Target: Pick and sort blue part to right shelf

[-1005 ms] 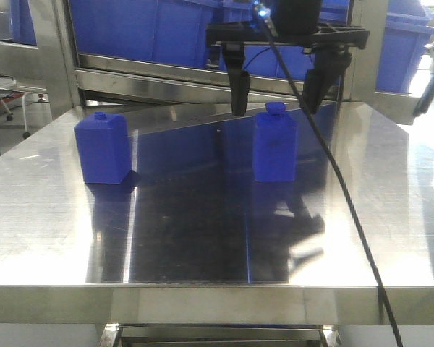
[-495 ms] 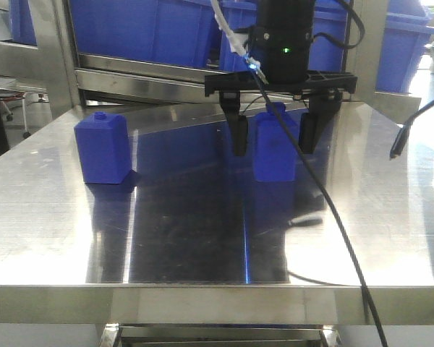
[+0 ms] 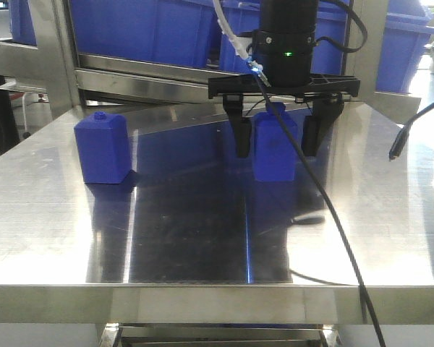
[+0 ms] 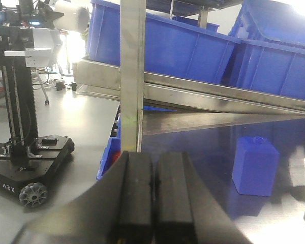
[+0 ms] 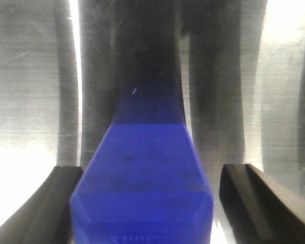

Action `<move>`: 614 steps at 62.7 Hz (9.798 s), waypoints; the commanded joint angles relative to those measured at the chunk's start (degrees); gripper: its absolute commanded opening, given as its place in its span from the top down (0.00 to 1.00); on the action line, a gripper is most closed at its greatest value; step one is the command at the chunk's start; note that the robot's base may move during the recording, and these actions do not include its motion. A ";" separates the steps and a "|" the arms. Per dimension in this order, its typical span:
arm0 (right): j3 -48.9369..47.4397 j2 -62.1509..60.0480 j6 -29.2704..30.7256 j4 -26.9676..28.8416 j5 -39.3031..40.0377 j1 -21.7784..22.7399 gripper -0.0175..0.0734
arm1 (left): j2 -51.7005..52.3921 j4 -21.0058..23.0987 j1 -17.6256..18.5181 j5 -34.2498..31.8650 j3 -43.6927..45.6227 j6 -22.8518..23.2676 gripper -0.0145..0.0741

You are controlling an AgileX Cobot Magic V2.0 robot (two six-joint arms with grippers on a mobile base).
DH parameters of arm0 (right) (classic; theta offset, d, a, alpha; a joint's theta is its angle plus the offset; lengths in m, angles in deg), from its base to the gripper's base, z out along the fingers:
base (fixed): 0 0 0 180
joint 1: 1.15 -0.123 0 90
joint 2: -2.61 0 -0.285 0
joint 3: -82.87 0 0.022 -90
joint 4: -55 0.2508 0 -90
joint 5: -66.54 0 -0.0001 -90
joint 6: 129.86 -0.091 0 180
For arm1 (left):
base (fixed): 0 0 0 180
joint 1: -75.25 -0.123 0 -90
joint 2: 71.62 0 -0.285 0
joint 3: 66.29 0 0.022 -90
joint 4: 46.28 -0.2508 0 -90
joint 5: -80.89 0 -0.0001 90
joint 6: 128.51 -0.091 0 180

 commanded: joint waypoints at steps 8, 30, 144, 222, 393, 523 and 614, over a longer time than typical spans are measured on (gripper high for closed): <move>-1.80 -3.73 -0.02 -0.34 -0.83 0.06 0.16 | 1.26 0.41 -0.09 -4.85 -1.26 0.40 0.70; -1.80 -4.38 -0.02 -0.34 -0.97 -0.12 0.37 | 1.26 0.41 -0.09 -4.85 -1.26 0.40 0.70; 84.94 -91.23 36.07 6.78 73.39 22.25 0.37 | 1.26 0.41 -0.09 -4.85 -1.26 0.40 0.70; 86.46 -104.61 36.07 6.78 69.06 22.25 0.37 | 1.26 0.41 -0.09 -4.85 -1.26 0.40 0.70; 86.46 -104.61 36.07 6.78 68.95 22.25 0.37 | -107.96 -7.77 20.82 64.07 100.63 24.28 0.07; 86.46 -104.61 36.07 6.78 68.93 22.25 0.37 | -113.30 -8.96 20.72 64.47 100.63 23.33 0.44; 86.46 -104.61 36.07 6.78 68.93 22.25 0.37 | -63.35 3.42 15.13 13.56 50.71 -2.32 0.60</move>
